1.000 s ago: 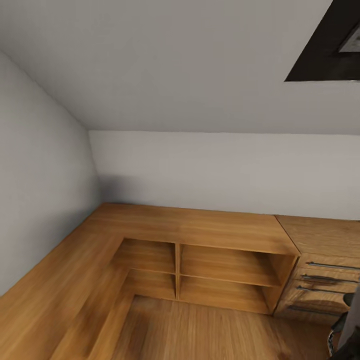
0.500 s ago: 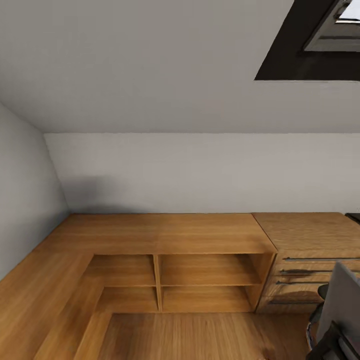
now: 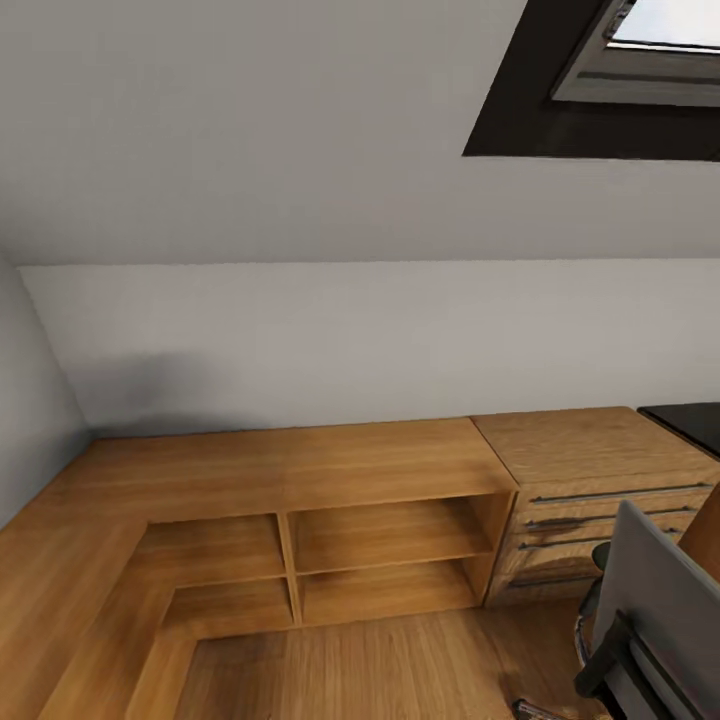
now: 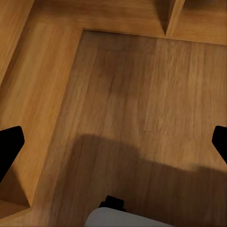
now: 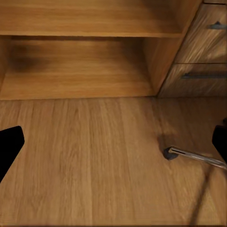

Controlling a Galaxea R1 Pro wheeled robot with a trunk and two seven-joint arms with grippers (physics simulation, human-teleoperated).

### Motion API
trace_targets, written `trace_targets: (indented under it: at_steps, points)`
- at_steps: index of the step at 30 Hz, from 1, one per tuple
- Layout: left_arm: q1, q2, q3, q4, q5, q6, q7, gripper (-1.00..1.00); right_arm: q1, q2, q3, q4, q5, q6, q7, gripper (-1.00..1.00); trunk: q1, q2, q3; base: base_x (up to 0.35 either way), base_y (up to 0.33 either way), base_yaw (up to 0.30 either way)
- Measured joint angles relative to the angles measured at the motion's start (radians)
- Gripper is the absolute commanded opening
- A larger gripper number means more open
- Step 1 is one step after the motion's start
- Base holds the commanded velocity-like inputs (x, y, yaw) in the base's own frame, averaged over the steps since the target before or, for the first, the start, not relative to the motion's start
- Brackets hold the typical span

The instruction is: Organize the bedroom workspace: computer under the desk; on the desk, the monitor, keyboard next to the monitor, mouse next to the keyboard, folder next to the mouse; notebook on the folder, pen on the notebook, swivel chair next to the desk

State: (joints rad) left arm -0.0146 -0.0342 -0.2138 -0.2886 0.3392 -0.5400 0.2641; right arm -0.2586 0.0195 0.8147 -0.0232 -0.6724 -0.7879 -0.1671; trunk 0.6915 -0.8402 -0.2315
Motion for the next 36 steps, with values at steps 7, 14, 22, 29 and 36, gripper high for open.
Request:
trace_targets:
  at_steps: [7, 14, 22, 29, 36]
  points:
    - [0.0, 0.0, 0.001, 0.0, 0.001, 0.0, 0.0, 1.0, 0.0, -0.001, 0.0, 0.0, -0.001, 0.002, 0.0, 1.0, 0.0, 0.0, -0.011, 0.0, 0.0, -0.054]
    - [0.0, 0.0, 0.002, 0.0, 0.001, -0.001, 0.0, 1.0, 0.0, -0.001, 0.001, 0.0, 0.0, 0.002, 0.0, 1.0, 0.0, 0.0, -0.02, 0.0, 0.0, -0.174]
    - [0.0, 0.0, 0.001, 0.0, 0.001, -0.001, 0.0, 1.0, 0.0, -0.001, 0.001, 0.0, 0.0, 0.002, 0.0, 1.0, 0.0, 0.0, -0.023, 0.0, 0.0, -0.266]
    - [0.0, 0.0, 0.0, 0.0, 0.001, -0.001, 0.0, 1.0, 0.0, -0.003, 0.001, 0.0, 0.001, 0.002, 0.0, 1.0, 0.0, 0.0, -0.023, 0.0, 0.0, -0.293]
    - [0.0, 0.0, 0.0, 0.0, 0.001, 0.0, 0.0, 1.0, 0.0, -0.004, 0.003, 0.0, 0.003, 0.002, 0.001, 1.0, 0.0, 0.0, -0.021, 0.0, 0.0, -0.296]
